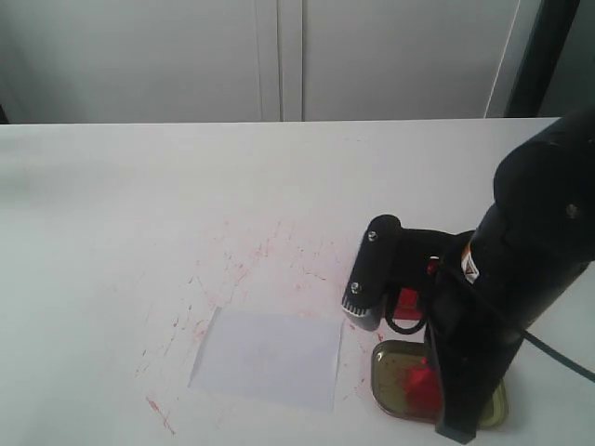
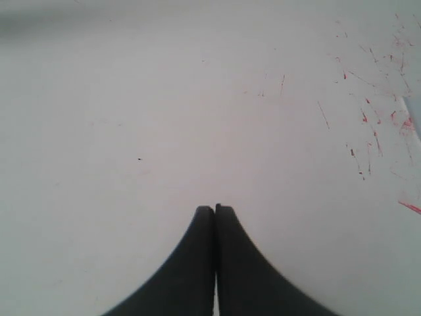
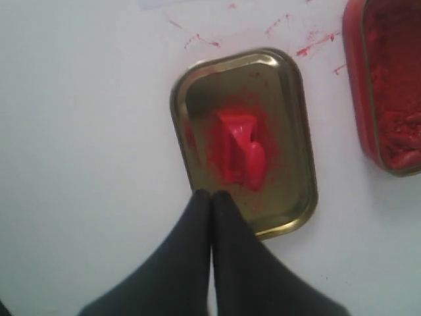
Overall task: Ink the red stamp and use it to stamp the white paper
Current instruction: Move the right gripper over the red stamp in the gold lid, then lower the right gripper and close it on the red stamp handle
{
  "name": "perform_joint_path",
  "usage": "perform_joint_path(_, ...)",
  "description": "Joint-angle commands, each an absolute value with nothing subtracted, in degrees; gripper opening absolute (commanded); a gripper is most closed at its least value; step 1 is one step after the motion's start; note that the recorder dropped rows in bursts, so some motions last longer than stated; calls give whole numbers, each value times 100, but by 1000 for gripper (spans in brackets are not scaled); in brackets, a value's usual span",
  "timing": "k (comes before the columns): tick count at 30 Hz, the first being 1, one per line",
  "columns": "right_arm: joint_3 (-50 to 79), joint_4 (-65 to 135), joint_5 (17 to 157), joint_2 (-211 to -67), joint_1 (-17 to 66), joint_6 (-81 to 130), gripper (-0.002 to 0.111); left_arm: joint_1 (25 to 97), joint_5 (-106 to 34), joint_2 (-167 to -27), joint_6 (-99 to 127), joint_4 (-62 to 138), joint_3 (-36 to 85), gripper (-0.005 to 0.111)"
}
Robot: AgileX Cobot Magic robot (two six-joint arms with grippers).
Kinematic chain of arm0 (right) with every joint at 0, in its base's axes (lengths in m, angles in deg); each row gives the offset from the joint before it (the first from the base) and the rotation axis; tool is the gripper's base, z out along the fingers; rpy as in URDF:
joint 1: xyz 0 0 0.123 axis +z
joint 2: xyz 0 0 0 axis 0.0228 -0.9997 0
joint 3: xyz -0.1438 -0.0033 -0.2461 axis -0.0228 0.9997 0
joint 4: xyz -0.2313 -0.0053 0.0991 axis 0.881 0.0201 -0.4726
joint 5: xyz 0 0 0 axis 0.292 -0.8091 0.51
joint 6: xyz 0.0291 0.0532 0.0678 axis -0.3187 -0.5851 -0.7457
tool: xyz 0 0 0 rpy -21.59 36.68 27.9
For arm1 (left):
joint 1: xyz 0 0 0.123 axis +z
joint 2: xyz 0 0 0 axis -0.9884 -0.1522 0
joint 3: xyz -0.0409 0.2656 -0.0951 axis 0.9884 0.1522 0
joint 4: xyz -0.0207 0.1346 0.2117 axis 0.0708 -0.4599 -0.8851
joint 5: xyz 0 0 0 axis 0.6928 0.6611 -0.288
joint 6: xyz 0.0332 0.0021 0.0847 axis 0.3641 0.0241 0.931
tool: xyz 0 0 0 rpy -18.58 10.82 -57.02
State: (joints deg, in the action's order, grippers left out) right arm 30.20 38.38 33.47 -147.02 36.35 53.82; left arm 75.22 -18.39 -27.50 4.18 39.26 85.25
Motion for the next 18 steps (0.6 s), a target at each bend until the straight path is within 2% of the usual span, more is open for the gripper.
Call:
perform_joint_path(1,3082,4046,3524,-14705,3644,5662,0,7537,-1845,-2727,415,3973,8546,0)
perform_joint_path(3,3082,4046,3660,-14705,3644,5700,1,7537,-1845,-2727,415,3973,8546,0)
perform_joint_path(9,3082,4046,3909,-14705,3540,5689,16,7537,-1845,-2727,415,3973,8546,0)
perform_joint_path(18,3082,3472,3726,-15034,3082,6302,16,7537,-1845,-2727,415,3973,8546,0)
